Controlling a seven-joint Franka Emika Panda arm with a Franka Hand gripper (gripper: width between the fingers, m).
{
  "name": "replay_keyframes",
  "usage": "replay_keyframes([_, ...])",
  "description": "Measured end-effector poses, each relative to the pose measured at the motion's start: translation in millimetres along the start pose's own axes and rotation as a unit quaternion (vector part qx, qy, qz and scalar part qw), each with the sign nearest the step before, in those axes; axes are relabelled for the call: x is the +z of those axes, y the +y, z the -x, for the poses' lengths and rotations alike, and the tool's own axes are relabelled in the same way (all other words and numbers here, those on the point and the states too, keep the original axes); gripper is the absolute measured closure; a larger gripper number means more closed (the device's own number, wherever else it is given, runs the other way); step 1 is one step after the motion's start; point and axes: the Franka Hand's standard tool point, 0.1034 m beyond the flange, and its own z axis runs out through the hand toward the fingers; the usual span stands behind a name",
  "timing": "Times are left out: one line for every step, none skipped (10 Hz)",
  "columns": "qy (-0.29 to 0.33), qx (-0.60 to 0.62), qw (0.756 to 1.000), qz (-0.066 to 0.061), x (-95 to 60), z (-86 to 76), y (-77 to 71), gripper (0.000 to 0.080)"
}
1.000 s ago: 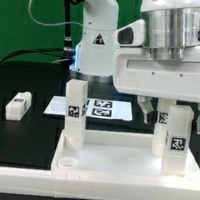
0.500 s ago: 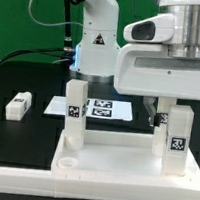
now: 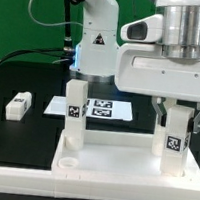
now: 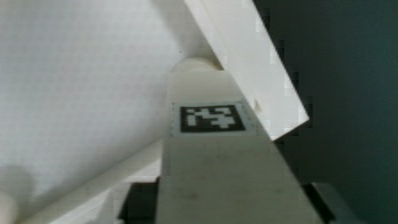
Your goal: Assemble desk
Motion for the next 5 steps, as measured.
replay_keyframes([-0.002,0.087,0.996,0.004,0.2,1.3,1.2,0.0506])
replay_keyframes([-0.009,0.178,0.984,0.004,0.3,1.7,3.0,0.0506])
replay_keyframes([-0.022,0.297,0.954,-0.004,0.4,1.4,4.2,0.0506])
replay_keyframes([-0.033,0.386,0.922,-0.01,0.6,1.7,3.9,0.0506])
replay_keyframes([-0.041,0.448,0.893,-0.014,0.8,2.0,3.6,0.0506])
